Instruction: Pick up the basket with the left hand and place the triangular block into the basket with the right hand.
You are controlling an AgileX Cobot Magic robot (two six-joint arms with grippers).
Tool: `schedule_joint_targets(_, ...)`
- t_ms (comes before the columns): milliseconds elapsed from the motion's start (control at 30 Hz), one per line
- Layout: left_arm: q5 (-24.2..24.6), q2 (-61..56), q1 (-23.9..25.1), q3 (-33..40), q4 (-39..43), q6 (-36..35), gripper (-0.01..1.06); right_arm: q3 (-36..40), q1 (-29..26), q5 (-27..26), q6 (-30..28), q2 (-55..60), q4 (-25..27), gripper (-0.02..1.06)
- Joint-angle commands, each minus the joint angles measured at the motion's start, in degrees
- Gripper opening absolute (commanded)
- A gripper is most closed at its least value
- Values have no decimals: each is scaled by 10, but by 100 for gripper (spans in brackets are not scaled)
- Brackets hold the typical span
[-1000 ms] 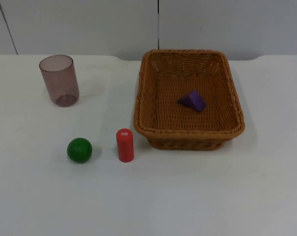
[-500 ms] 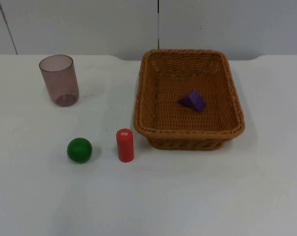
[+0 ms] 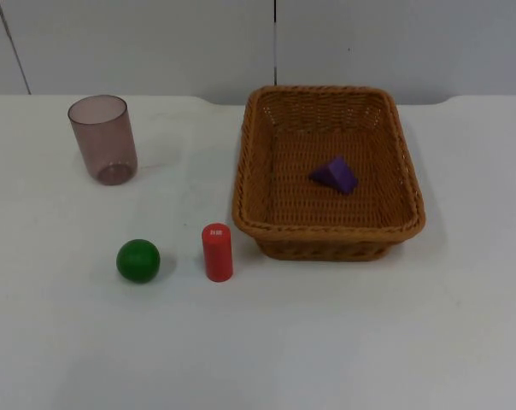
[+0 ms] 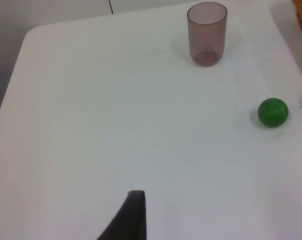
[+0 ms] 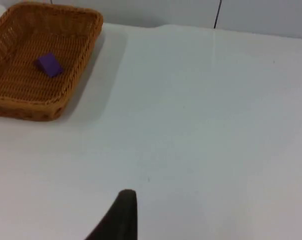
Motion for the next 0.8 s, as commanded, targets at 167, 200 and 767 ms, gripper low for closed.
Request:
schedule_joint_targets(167, -8, -2, 1, 2, 4, -3, 105, 7, -2, -1, 5, -1, -1, 105)
schedule_joint_targets(200, -8, -2, 1, 2, 6, -10, 105, 7, -2, -1, 15, -1, -1, 105)
schedule_joint_targets(767, -8, -2, 1, 2, 7, -28, 105, 7, -2, 0, 48, -1, -18, 105)
